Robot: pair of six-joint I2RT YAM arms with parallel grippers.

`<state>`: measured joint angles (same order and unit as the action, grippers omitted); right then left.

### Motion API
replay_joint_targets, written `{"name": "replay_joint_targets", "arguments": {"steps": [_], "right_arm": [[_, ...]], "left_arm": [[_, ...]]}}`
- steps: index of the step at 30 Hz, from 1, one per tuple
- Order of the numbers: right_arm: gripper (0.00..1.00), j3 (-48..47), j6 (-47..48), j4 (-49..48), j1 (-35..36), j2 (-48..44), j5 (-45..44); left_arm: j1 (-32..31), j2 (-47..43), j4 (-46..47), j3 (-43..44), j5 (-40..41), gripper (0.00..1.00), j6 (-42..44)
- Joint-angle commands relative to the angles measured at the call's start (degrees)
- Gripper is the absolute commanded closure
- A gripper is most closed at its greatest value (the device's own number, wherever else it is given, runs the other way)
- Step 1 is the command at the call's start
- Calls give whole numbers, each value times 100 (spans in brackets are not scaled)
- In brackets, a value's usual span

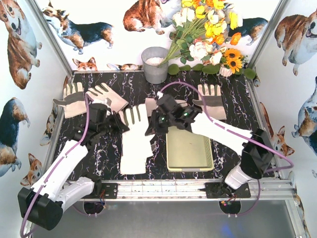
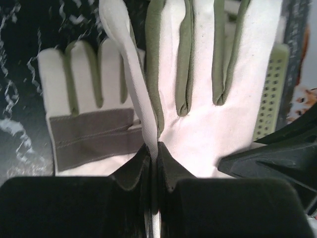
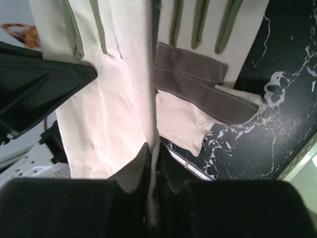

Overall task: Put the gloves into the storage basket
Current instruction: Pair the glove with the glove.

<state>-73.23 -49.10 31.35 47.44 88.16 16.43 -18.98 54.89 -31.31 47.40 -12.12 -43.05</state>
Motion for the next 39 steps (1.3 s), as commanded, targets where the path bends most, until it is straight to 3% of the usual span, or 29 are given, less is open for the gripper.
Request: {"name": "replay_joint_targets", "arguments": {"steps": [1, 8, 20, 29, 39], "right_arm": [[100, 36, -370, 395, 372, 58, -917], [100, 395, -1116, 108, 1030, 127, -1686], [100, 728, -1206, -395, 1355, 719, -1427], [100, 1060, -1565, -606, 1421, 634, -2087], [100, 588, -1489, -459, 1421, 1077, -2289]], "left_arm": [[-18, -196, -603, -348, 587, 100, 231], [-68, -307, -391, -1176, 451, 100, -148], [-117, -642, -191, -1925, 670, 100, -300], [-116, -256, 40, -1795, 1180, 100, 204], [-122, 291, 611, -1765, 1297, 100, 617]]}}
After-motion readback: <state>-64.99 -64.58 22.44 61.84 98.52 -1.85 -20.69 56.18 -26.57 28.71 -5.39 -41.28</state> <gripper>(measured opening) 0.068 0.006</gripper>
